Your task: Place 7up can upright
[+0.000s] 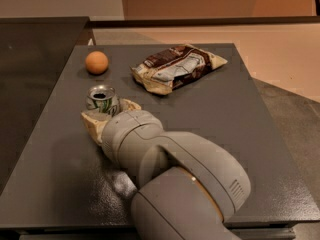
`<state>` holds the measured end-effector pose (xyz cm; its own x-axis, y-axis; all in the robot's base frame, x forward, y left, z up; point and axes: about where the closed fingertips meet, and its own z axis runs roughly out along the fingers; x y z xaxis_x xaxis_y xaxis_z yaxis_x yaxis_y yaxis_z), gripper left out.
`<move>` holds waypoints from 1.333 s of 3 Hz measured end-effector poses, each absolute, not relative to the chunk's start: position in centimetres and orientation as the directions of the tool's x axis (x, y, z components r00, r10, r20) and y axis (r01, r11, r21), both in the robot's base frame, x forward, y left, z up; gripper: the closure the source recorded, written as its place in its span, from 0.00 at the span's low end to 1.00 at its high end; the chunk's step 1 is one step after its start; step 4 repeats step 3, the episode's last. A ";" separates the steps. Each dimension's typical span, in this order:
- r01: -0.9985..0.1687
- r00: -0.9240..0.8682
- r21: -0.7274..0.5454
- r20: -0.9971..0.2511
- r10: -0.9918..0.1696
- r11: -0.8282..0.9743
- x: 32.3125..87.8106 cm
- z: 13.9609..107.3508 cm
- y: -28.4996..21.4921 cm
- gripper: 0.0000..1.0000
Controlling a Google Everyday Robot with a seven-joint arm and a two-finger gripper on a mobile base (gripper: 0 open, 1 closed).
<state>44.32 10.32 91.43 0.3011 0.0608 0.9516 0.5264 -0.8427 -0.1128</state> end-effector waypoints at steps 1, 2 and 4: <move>0.529 0.297 -0.106 0.953 0.066 -0.842 44.2 91.6 10.6 0.13; 0.534 0.292 -0.098 0.954 0.074 -0.840 44.0 91.7 11.1 0.00; 0.534 0.292 -0.098 0.954 0.074 -0.840 44.0 91.7 11.1 0.00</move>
Offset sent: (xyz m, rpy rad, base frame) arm -0.0011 0.0024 0.0013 -0.0048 -0.0038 0.0012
